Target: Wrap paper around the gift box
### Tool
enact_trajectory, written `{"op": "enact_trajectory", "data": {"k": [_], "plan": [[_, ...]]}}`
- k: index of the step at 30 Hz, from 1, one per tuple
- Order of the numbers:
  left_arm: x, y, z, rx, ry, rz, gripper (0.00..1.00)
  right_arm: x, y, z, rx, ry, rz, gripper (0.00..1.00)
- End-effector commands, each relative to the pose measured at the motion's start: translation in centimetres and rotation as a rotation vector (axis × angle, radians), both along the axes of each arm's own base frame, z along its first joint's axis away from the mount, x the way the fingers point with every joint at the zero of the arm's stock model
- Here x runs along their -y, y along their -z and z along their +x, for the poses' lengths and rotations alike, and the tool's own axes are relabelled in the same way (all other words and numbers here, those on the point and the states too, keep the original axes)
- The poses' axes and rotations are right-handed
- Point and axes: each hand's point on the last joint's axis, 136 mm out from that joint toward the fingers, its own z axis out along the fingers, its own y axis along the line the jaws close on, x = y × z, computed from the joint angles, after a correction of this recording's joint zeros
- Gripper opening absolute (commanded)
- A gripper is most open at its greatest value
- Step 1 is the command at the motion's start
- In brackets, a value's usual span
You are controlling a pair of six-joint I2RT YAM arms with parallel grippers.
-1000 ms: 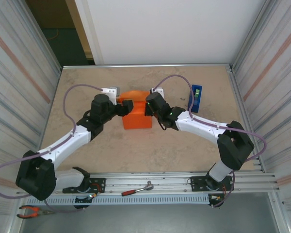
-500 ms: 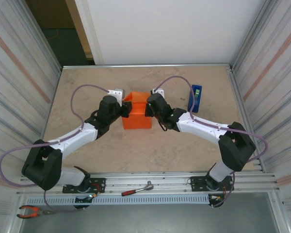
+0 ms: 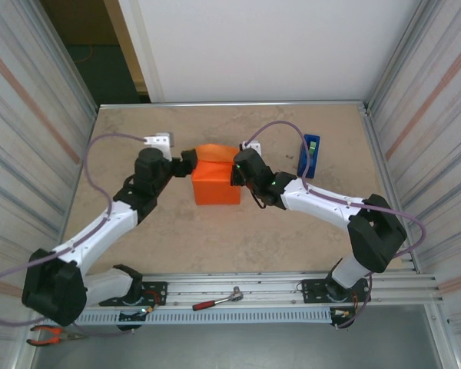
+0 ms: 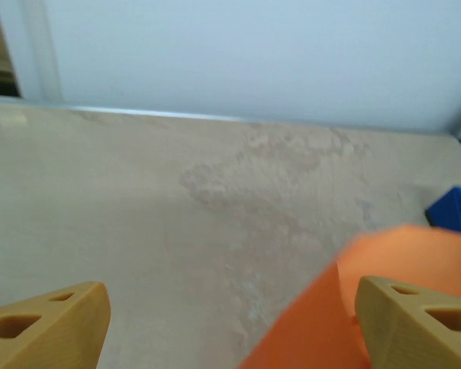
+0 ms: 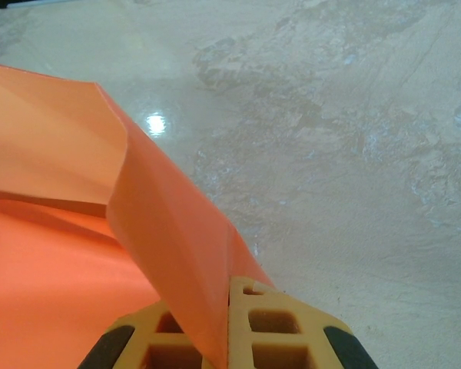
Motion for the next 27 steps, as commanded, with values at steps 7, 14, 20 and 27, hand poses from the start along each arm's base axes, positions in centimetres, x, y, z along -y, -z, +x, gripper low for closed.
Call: {"op": "enact_trajectory", "data": {"k": [7, 14, 20, 27], "plan": [[0.7, 0.5, -3.1, -0.006, 0.091, -0.019, 0.89, 0.7, 2.3, -1.5, -0.082, -0.018, -0.048, 0.0], [3.5, 2.7, -2.3, -0.043, 0.136, -0.006, 0.9, 0.6, 2.7, -1.5, -0.09, -0.021, -0.052, 0.0], [5.0, 4.1, 0.0, -0.065, 0.138, 0.034, 0.9, 0.6, 2.7, -1.6, -0.094, -0.022, -0.054, 0.0], [4.2, 6.9, 1.3, -0.112, 0.062, 0.101, 0.89, 0.9, 0.7, -1.2, -0.075, -0.017, -0.027, 0.1]]}}
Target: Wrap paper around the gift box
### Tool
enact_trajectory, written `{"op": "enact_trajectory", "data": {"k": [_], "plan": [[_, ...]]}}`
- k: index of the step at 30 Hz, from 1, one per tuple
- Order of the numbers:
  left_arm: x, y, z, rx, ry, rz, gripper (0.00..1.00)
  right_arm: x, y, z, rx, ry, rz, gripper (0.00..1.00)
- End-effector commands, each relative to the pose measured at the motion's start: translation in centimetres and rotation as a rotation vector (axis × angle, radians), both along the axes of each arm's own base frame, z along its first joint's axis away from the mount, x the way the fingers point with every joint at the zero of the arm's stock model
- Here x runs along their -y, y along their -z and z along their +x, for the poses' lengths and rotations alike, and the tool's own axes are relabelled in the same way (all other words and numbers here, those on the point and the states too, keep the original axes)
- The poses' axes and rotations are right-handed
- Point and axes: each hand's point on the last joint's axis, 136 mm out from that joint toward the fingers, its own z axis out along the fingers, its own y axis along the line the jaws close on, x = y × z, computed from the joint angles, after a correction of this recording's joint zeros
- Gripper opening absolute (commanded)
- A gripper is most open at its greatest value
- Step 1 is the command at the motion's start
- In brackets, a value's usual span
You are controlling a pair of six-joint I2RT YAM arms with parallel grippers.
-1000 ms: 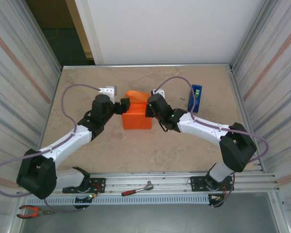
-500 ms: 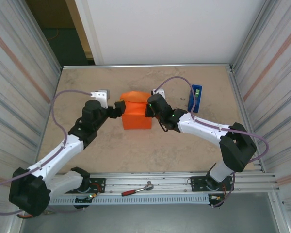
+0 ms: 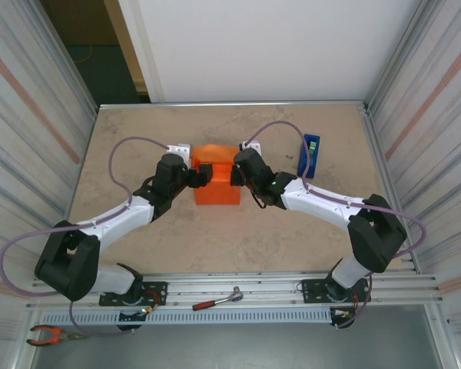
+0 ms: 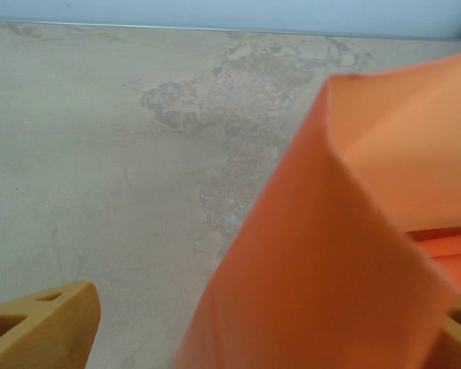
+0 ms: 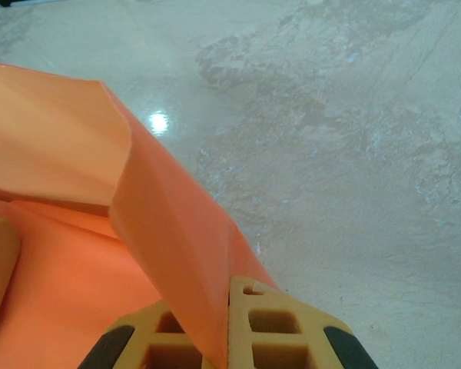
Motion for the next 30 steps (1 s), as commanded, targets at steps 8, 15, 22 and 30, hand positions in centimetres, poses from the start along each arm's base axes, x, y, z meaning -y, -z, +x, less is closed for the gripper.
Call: {"op": "enact_trajectory", "data": {"k": [8, 15, 22, 30], "plan": [[-0.9, 0.4, 0.0, 0.01, -0.054, 0.015, 0.86, 2.6, -5.5, -0.4, 0.021, 0.051, 0.005, 0.98], [-1.0, 1.0, -0.4, -0.005, -0.054, 0.004, 0.84, 1.8, -6.4, 0.1, -0.029, 0.038, 0.188, 0.98], [-0.9, 1.4, -0.6, -0.017, -0.051, 0.003, 0.83, 0.3, -4.4, -0.2, -0.04, 0.019, 0.129, 0.98], [-1.3, 1.5, -0.9, -0.018, -0.053, 0.027, 0.83, -0.4, -1.9, 0.4, -0.026, 0.097, 0.012, 0.91]]}}
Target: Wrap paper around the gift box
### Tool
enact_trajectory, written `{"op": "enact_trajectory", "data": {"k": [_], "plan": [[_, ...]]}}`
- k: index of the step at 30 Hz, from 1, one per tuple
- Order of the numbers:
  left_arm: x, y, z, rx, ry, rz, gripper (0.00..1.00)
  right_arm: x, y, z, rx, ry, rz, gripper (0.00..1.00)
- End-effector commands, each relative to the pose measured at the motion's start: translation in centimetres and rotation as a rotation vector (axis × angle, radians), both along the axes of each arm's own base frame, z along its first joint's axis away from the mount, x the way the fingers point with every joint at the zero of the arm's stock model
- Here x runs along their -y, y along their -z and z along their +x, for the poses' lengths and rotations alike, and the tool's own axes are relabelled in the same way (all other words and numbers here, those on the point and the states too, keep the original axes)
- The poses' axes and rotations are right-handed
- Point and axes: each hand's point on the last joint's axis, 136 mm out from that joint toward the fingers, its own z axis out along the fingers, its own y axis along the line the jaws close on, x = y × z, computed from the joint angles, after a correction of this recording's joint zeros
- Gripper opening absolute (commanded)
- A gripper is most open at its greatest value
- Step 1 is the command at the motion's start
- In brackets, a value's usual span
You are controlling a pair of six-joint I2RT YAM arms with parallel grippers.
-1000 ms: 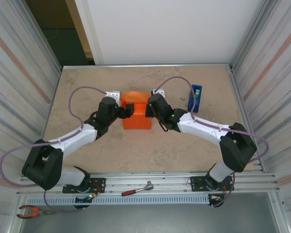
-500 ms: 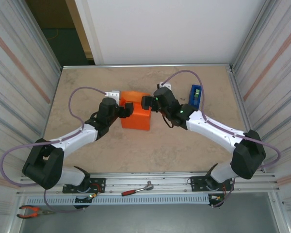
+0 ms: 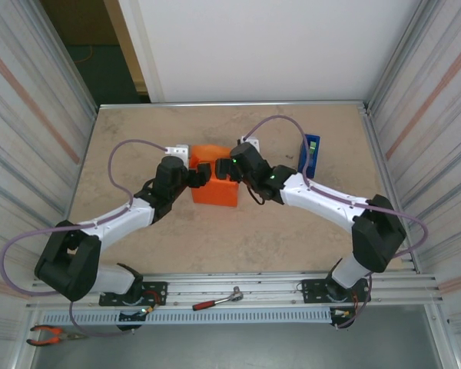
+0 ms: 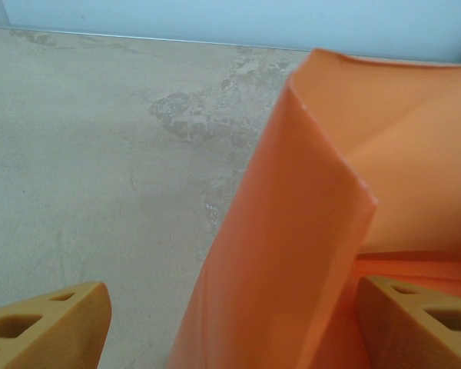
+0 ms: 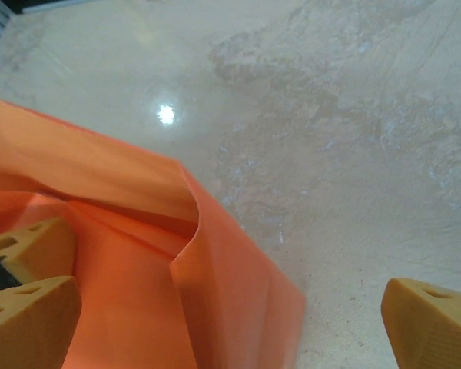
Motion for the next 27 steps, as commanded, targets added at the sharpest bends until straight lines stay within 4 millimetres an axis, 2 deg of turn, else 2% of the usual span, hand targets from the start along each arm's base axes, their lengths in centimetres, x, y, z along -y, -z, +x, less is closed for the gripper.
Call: {"op": "enact_trajectory", "data": {"k": [1, 3, 10, 15, 23, 27], "plan": [[-0.9, 1.5, -0.8, -0.043, -0.017, 0.053, 0.83, 0.5, 0.0, 0.8, 0.028, 0.072, -0.024, 0.87], [-0.9, 1.5, -0.8, -0.044, -0.017, 0.05, 0.83, 0.6, 0.3, 0.7, 0.023, 0.076, -0.024, 0.8], [-0.8, 1.4, -0.8, -0.041, -0.013, 0.052, 0.82, 1.7, -0.5, -1.4, 0.003, 0.076, 0.008, 0.79], [-0.8, 1.4, -0.8, -0.042, -0.012, 0.046, 0.82, 2.1, 0.5, -2.9, -0.043, 0.075, 0.031, 0.75], [-0.6, 1.2, -0.6, -0.04, -0.009, 0.052, 0.82, 1.7, 2.2, -3.2, -0.083, 0.071, 0.027, 0.63], [-0.6, 1.1, -0.6, -0.041, -0.007, 0.05, 0.82, 1.2, 2.4, -2.9, -0.088, 0.064, 0.027, 0.48]]}}
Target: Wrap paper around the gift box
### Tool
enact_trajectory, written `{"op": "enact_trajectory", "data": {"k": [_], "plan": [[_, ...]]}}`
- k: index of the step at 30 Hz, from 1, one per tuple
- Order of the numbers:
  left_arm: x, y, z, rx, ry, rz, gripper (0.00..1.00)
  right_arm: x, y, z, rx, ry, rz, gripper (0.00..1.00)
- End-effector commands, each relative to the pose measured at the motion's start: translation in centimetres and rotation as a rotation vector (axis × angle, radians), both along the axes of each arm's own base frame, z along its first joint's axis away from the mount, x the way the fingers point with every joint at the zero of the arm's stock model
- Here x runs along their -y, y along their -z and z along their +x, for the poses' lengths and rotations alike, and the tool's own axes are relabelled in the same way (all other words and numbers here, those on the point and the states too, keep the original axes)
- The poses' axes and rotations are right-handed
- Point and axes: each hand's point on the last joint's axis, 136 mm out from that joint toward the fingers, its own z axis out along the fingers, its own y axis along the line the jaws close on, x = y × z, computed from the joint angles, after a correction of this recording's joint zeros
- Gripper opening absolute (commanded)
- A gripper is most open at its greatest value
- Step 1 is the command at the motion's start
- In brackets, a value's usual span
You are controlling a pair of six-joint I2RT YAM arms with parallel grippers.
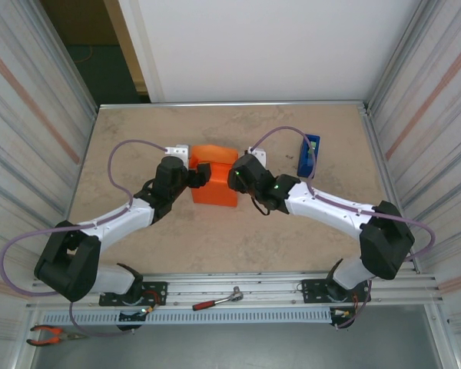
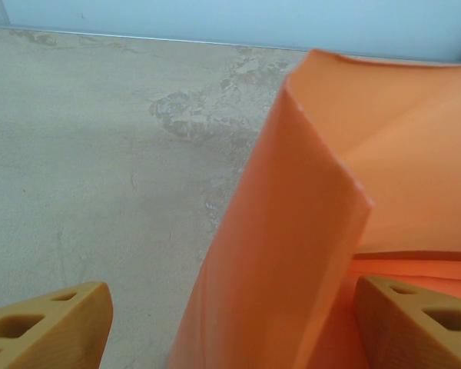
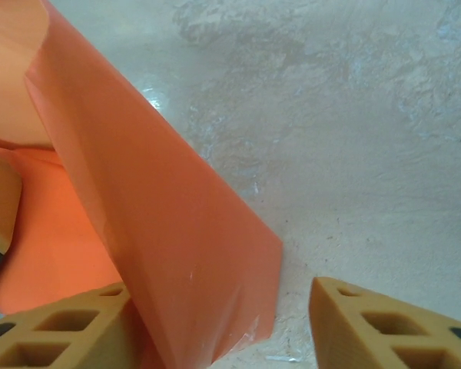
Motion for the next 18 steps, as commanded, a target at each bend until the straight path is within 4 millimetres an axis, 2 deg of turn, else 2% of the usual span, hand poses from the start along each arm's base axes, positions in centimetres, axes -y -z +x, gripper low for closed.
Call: {"op": "enact_trajectory", "data": {"k": [1, 4, 6, 8, 11, 14, 15, 16, 18], "plan": [[-0.6, 1.1, -0.6, -0.042, -0.007, 0.049, 0.82, -0.7, 0.4, 0.1, -0.016, -0.008, 0.0, 0.39], [-0.4, 1.0, -0.6, -0.043, 0.001, 0.04, 0.82, -1.1, 0.1, 0.4, -0.013, -0.029, -0.004, 0.12], [-0.3, 1.0, -0.7, -0.048, 0.001, 0.032, 0.82, -0.9, -0.2, 0.8, -0.012, -0.033, 0.0, 0.04], [-0.2, 0.9, -0.7, -0.05, 0.002, 0.02, 0.81, -0.7, -0.8, 1.5, -0.007, -0.034, 0.009, 0.03], [-0.1, 0.9, -0.8, -0.052, -0.002, 0.008, 0.81, 0.0, -1.4, 2.6, -0.01, -0.035, 0.025, 0.09], [0.3, 0.6, -1.0, -0.049, -0.006, 0.003, 0.81, 0.3, -1.9, 3.2, -0.015, -0.051, 0.039, 0.22], [0.3, 0.5, -1.0, -0.049, -0.012, 0.003, 0.81, 0.4, -2.2, 3.2, -0.011, -0.057, 0.041, 0.29], [0.3, 0.5, -1.0, -0.051, -0.019, 0.008, 0.81, 0.4, -2.6, 3.2, -0.007, -0.061, 0.045, 0.41], [0.5, 0.3, -1.0, -0.05, -0.024, 0.013, 0.8, 0.4, -2.9, 3.1, -0.002, -0.067, 0.055, 0.55]]}}
